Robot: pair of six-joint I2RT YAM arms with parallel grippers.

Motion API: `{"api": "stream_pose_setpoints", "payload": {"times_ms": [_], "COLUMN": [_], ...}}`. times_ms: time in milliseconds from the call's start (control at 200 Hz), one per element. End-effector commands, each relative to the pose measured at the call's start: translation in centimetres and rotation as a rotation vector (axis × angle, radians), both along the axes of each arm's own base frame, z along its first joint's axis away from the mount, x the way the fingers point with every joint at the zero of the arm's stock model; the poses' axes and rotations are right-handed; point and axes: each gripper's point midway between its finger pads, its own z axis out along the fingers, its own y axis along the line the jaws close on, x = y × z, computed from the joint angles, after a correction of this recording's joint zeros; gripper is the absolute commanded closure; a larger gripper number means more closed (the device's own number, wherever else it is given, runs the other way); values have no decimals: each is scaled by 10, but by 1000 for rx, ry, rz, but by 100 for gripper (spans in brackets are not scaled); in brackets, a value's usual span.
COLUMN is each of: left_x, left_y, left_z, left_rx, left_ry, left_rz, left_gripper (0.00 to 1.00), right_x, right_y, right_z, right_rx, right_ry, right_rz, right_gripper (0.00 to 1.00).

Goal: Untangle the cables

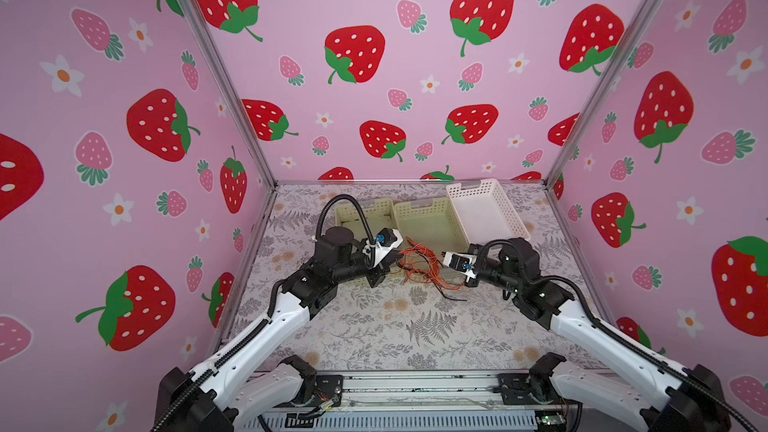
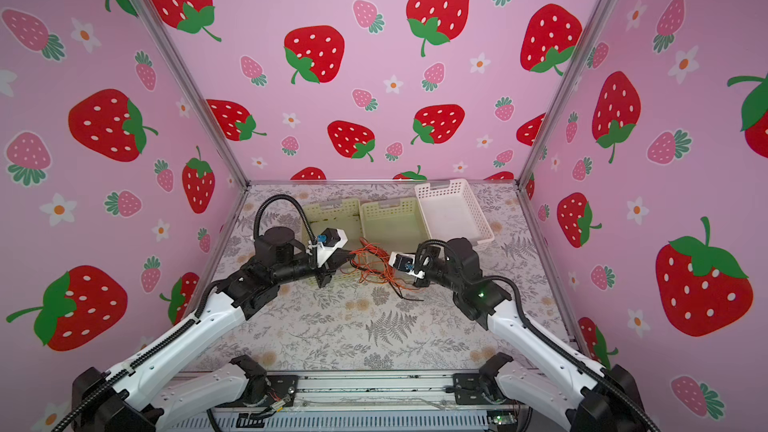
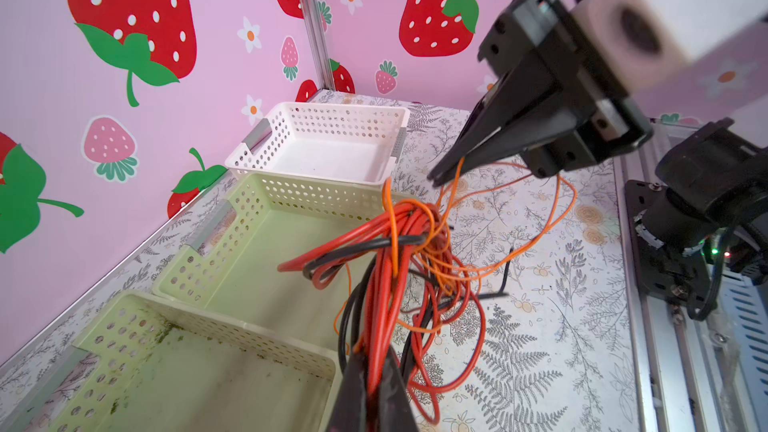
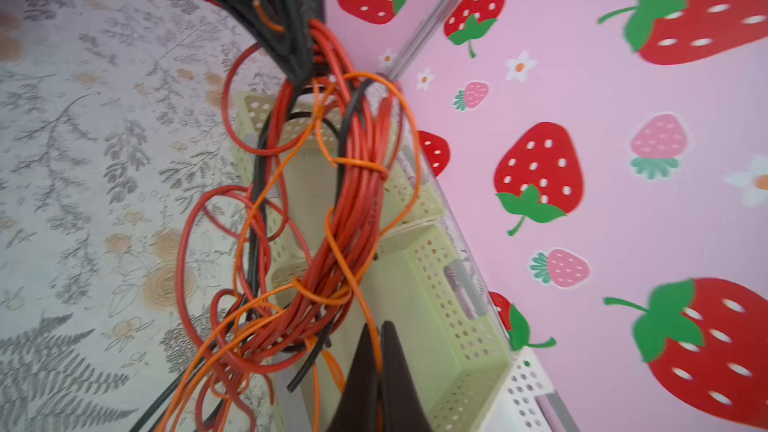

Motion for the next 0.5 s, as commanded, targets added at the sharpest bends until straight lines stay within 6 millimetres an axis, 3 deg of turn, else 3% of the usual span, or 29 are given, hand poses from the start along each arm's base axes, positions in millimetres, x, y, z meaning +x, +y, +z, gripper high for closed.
{"api": "stream_pose_setpoints", "payload": {"times_ms": [0, 165, 495], "left_x": [9, 12, 3], "left_y": [16, 30, 42], "left_z": [5, 2, -15], "left_rx": [-27, -47, -14], "left_ry": [-22, -6, 38], "left_rz": [71, 118, 136], "left_gripper": [100, 100, 100], "right_x": [18, 32, 45], "right_y": [-52, -112, -171], "right_z": [62, 89, 115], "right_rx": [184, 255, 342], "right_ry": [-115, -174, -229], "right_rz": [-218, -446, -730], "right_gripper": [100, 100, 100]}}
